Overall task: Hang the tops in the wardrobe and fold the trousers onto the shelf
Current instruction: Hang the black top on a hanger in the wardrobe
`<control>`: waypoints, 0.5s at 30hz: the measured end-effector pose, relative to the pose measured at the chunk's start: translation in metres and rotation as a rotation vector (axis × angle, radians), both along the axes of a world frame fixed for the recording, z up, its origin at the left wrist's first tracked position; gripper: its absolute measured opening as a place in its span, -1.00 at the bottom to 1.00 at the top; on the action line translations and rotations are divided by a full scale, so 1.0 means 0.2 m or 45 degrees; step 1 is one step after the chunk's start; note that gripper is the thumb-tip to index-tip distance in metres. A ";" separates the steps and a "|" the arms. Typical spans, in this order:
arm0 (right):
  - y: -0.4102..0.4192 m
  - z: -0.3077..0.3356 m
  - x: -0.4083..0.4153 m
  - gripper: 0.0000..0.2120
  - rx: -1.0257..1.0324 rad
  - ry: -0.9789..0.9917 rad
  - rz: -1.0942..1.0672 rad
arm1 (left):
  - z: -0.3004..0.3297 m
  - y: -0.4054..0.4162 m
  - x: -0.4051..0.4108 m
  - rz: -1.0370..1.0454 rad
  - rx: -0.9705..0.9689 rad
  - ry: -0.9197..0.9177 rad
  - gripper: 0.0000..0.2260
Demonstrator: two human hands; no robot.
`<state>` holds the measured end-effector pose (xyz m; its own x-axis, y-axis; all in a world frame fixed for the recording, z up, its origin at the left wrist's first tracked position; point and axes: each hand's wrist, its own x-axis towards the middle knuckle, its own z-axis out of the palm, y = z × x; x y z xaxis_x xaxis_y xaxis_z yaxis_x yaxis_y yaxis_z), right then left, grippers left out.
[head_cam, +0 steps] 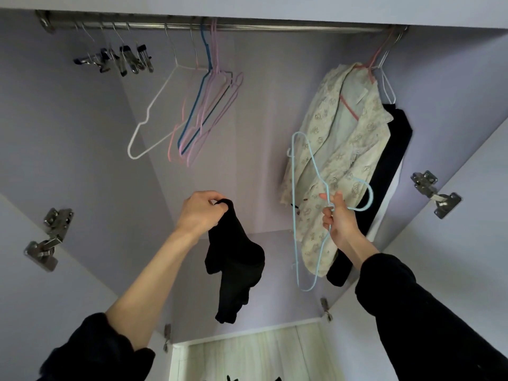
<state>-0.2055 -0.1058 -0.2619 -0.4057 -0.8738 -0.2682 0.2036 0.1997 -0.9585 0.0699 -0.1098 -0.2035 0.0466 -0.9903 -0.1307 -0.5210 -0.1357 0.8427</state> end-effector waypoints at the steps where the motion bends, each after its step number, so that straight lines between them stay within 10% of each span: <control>1: 0.01 -0.02 -0.01 -0.57 0.005 -0.027 -0.009 | -0.01 0.00 0.00 0.010 0.034 0.059 -0.83; 15: 0.07 0.09 -0.07 -0.48 -0.188 -0.855 0.018 | -0.14 -0.13 -0.01 0.235 0.176 -0.015 -0.84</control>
